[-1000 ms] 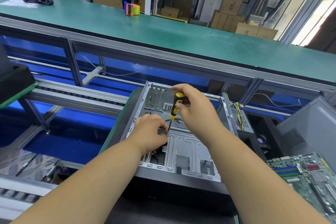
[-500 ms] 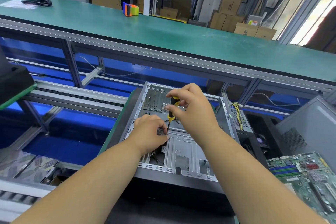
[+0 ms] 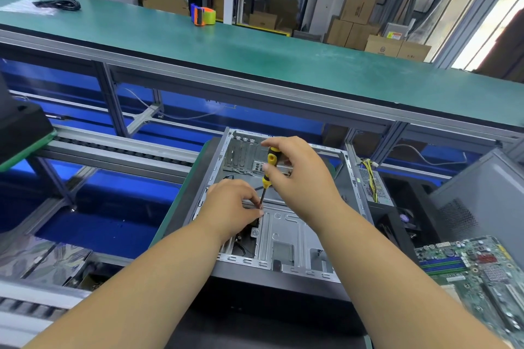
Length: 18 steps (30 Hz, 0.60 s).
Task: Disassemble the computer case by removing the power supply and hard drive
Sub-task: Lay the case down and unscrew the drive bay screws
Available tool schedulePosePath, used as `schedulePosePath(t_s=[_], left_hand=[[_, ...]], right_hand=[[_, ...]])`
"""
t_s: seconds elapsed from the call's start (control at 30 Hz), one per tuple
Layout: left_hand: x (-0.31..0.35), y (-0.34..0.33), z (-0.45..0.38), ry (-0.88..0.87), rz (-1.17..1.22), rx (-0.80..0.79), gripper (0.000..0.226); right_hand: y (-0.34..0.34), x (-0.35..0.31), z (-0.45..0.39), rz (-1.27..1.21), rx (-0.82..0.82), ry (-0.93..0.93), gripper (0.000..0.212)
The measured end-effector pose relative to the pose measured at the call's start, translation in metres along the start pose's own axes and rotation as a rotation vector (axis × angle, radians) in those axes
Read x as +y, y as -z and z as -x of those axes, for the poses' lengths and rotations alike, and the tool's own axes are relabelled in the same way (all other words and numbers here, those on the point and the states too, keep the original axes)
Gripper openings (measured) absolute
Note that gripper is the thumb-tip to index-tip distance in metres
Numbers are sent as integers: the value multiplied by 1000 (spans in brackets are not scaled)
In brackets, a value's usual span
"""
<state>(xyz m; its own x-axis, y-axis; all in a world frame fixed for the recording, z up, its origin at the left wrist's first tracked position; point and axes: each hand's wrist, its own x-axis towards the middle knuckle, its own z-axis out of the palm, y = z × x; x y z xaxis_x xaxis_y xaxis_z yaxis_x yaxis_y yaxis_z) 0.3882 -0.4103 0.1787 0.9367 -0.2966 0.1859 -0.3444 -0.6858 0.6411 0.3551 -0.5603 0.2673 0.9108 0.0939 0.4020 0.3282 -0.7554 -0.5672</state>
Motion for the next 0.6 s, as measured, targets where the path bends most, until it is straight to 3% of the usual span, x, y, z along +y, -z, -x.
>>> schedulePosePath(t_s=[0.23, 0.43, 0.6], left_hand=[[2, 3, 2, 24, 15, -16, 9], [2, 3, 2, 36, 17, -32, 9], [3, 4, 1, 28, 36, -32, 7]], right_hand=[[-4, 0, -2, -27, 45, -67, 33], [-3, 1, -3, 14, -37, -56, 48], [-2, 3, 0, -8, -68, 2, 41]])
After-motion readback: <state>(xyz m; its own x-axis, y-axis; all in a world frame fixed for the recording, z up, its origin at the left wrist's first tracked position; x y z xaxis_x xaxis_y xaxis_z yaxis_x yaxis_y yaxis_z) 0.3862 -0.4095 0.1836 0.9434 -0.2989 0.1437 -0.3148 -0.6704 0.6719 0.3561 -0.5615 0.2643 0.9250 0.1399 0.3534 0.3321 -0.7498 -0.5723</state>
